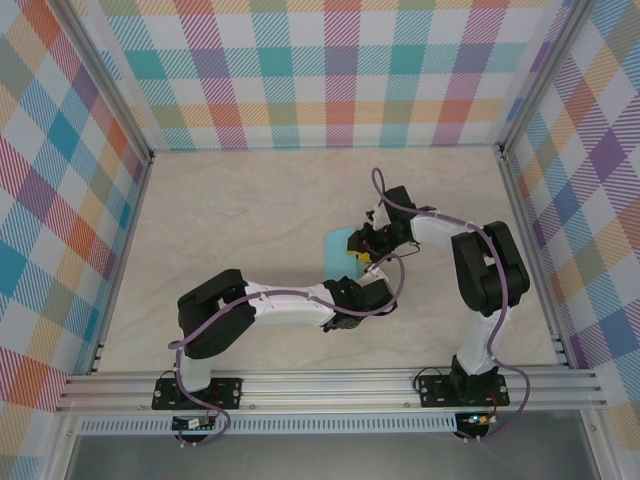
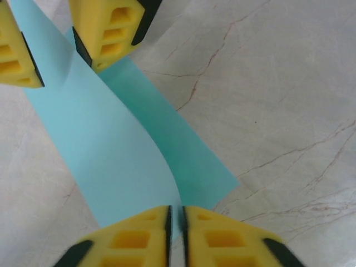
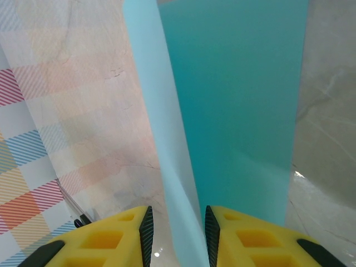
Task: Fold a paper plane with a square sheet of paper (fold left side to right side)
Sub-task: Fold the triangle a second time at the center of the table.
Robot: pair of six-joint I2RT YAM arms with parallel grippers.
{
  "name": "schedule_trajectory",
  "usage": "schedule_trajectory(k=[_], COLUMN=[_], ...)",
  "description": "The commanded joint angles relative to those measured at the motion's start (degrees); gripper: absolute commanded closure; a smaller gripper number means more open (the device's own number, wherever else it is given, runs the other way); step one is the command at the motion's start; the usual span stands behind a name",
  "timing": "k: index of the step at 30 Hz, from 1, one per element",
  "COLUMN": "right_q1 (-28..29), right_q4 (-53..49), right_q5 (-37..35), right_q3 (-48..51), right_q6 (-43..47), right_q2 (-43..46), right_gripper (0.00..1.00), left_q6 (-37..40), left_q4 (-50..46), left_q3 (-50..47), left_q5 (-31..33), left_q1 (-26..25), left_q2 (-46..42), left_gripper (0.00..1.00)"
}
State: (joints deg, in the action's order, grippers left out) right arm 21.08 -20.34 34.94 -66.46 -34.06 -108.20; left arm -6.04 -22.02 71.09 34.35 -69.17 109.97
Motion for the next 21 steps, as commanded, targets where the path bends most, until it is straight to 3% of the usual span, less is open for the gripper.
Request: schedule_trajectory(k=[1, 3, 10, 21], right_q1=[-0.2, -0.2, -1.1, -8.7], right_q4=[-1.5, -1.7, -2.2, -3.5], right_q5=[-0.1, -0.2, -0.9, -4.1], right_q3=[-1.9, -2.1, -2.5, 2.6], right_q6=[0.7, 0.8, 1.7, 4.1], right_q2=[0.0, 0.1, 1.8, 14.4], right_gripper=[0.67, 0.67, 0.63, 0.31], left_q6=[-0.3, -0.5, -1.1, -3.6], left_q4=[-0.2, -0.2, 0.1, 2.3], left_q3=[0.6, 0.7, 0.4, -3.3], left_q5=[0.4, 0.2, -1.1, -7.5], left_q1=[-0.7, -0.7, -0.3, 2.9], left_q2=[-0.4, -0.4, -1.1, -5.1], left_gripper=[0.94, 1.0, 1.0, 1.0])
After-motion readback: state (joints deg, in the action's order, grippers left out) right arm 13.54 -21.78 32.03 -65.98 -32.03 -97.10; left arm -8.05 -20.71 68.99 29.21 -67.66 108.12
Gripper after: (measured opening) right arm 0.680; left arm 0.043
